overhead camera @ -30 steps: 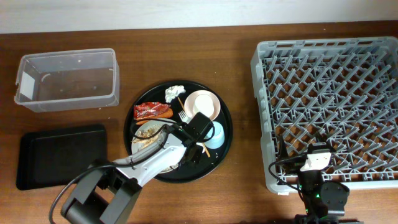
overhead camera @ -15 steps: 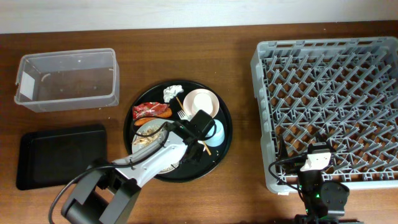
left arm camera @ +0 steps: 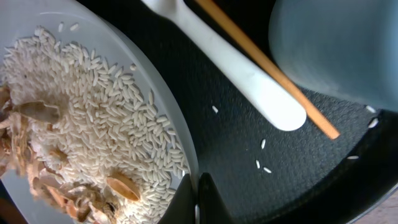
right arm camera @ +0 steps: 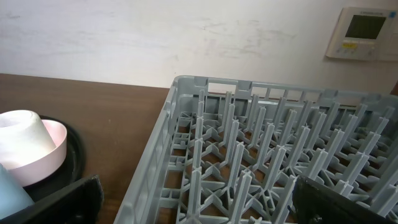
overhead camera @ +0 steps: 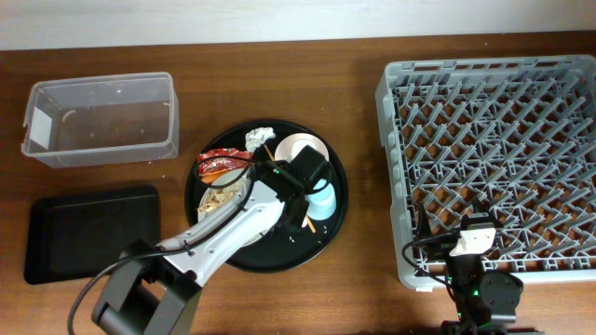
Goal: Sort waste into correct bins and load items into the dishwasher rack
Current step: 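Grasp the plate rim with the left gripper and lift it, then carry the plate left over the black rectangular tray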
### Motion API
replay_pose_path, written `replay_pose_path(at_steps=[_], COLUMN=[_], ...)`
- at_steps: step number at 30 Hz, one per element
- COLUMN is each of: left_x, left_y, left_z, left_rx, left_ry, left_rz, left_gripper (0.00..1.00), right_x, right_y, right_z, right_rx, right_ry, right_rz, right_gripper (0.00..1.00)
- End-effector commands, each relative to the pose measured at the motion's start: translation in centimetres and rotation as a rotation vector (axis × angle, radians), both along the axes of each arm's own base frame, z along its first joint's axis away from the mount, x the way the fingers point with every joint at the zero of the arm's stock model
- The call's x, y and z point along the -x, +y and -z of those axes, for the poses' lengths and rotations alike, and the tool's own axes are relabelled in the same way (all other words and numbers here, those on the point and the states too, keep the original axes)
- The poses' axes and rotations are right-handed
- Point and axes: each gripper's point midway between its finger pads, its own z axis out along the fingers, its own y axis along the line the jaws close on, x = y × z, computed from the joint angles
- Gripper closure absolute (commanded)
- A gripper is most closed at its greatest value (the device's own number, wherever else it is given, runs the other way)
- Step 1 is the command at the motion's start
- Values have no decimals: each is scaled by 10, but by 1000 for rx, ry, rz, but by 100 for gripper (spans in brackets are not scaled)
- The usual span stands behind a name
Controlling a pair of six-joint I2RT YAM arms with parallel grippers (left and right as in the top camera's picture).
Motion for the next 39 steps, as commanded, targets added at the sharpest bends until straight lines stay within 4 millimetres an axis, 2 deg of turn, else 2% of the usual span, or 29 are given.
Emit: replay_pose_path(at_steps=[1, 7, 11, 17, 19, 26, 30, 35, 39], left_x=[-14, -18, -19, -24, -27, -34, -39, -45, -55], left_y=[-1, 3, 13, 31, 52, 109, 147, 183, 217], left_z=[-21, -36, -43, -80, -95, -118, -117, -116, -120], left_rx=[1, 5, -39, -38, -19, 88, 141, 193, 308], left_ry=[-75, -127, -151, -226, -250, -255, -234, -230, -258], left_rz=[-13, -18, -25, -90, -164, -373, -515, -640, -748], left_gripper=[99, 99, 99, 99, 99, 99, 99, 99, 99], right_x=[0, 0, 0, 0, 0, 0, 0, 0, 0], right_y=[0, 0, 0, 0, 0, 0, 0, 0, 0], right_z=[2, 2, 2, 2, 2, 2, 2, 2, 2], right_rx=[-2, -2, -2, -3, -2, -2, -2, -2, -2], right_ry=[2, 2, 2, 2, 2, 2, 2, 2, 2], right_rz=[0, 0, 0, 0, 0, 0, 0, 0, 0], right_gripper=[1, 1, 2, 1, 1, 1, 1, 1, 1])
